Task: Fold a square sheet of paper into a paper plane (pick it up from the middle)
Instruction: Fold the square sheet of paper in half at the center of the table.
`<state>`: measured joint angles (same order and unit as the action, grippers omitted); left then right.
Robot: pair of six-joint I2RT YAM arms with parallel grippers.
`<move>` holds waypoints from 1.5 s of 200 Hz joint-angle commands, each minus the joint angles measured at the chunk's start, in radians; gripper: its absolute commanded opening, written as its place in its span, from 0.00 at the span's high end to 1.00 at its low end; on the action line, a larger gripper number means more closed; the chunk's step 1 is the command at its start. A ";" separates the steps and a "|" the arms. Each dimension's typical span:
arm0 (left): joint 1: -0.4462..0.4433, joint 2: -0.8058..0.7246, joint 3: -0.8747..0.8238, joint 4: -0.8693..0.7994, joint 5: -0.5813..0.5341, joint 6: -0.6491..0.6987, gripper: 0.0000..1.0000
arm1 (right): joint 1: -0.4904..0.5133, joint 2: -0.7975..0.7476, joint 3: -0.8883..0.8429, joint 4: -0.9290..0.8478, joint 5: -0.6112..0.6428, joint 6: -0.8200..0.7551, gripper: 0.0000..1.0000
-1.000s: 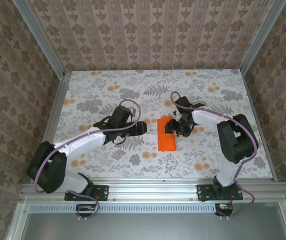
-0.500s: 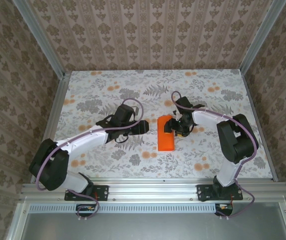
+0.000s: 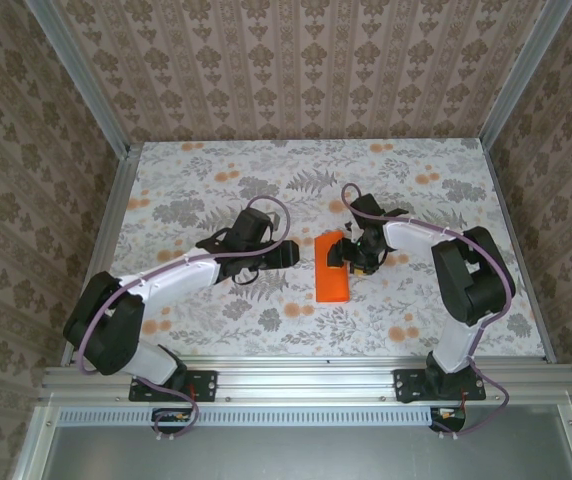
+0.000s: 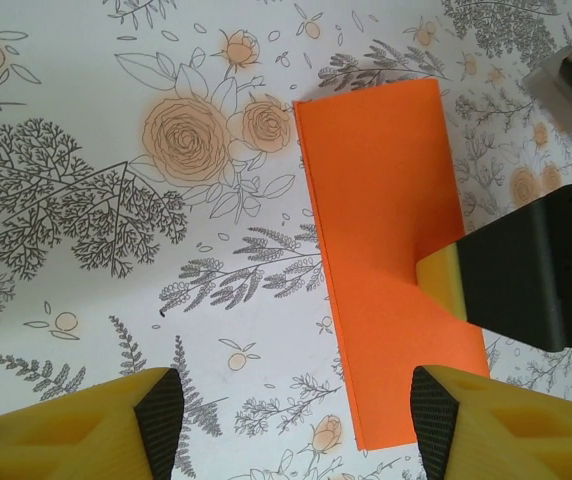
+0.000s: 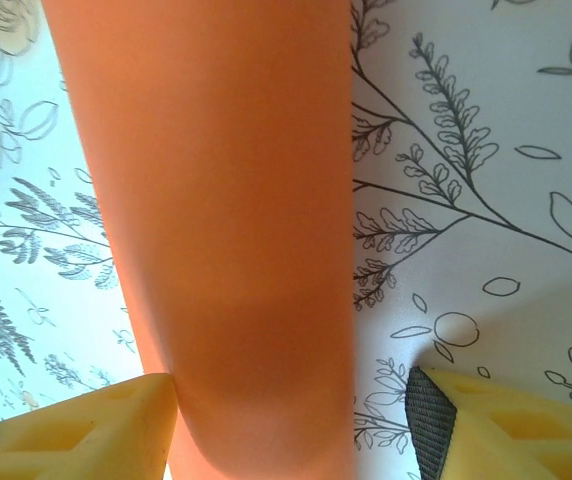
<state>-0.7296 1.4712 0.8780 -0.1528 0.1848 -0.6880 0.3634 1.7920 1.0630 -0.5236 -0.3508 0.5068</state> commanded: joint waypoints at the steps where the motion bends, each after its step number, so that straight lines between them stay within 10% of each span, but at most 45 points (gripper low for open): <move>1: -0.010 0.013 0.032 -0.005 0.015 0.000 0.36 | -0.003 0.026 0.014 -0.041 0.006 -0.018 0.36; 300: -0.017 0.064 0.069 -0.024 0.032 0.004 0.43 | 0.002 0.058 0.033 -0.043 0.041 0.032 0.32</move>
<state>-0.7391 1.5116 0.9127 -0.1574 0.1989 -0.6880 0.3626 1.8053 1.0809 -0.5358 -0.3500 0.5350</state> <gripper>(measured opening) 0.580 0.678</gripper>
